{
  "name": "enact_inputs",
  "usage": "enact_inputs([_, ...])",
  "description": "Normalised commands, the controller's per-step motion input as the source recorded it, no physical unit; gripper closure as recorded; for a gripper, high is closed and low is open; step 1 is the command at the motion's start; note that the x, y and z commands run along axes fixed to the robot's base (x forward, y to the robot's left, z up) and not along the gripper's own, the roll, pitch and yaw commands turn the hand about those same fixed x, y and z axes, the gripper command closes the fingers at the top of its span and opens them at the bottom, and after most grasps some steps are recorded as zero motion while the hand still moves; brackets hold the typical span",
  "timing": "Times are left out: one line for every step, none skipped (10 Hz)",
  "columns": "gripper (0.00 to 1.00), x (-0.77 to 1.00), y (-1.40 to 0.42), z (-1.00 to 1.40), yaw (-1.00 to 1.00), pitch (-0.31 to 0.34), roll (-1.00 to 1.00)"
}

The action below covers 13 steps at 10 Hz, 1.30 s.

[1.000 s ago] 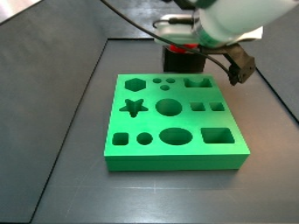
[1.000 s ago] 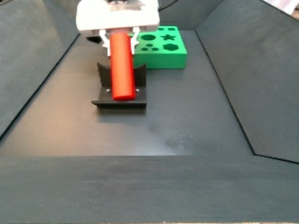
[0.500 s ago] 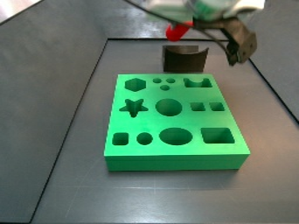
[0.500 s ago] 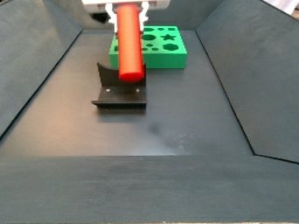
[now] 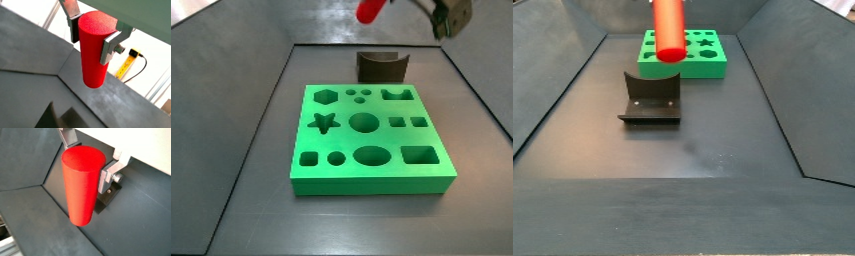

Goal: Pick up the round object. Move up. Place the round object on the fixture. Regrasp the round object. Move to above the board. Insert the round object.
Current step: Move to above the board.

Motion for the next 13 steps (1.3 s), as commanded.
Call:
enact_inputs([1.00, -0.12, -0.02, 0.95, 0.04, 0.052, -0.04])
enact_inputs([1.00, -0.09, -0.01, 0.78, 0.04, 0.049, -0.04])
enact_inputs([1.00, -0.06, -0.01, 0.54, 0.04, 0.040, -0.04])
enact_inputs([1.00, -0.03, -0.01, 0.31, 0.04, 0.041, -0.04])
enact_inputs([1.00, -0.46, -1.00, 0.39, -0.08, -0.040, -1.00])
enact_inputs([1.00, -0.46, -1.00, 0.36, -0.08, -0.047, -1.00])
enact_inputs([1.00, -0.49, -1.00, 0.39, -0.08, -0.053, -1.00])
enact_inputs([1.00, -0.51, -1.00, 0.38, -0.09, -0.053, -1.00])
enact_inputs([1.00, -0.52, -1.00, 0.39, -0.09, -0.048, -1.00])
enact_inputs([1.00, -0.54, -1.00, 0.39, -0.10, -0.042, -1.00])
enact_inputs([1.00, -0.45, -0.81, 0.32, -0.10, -0.038, -1.00])
enact_inputs([1.00, -0.25, -0.40, 0.16, -0.10, -0.033, -1.00])
enact_inputs([1.00, -0.15, -0.20, 0.08, -0.10, -0.028, -1.00])
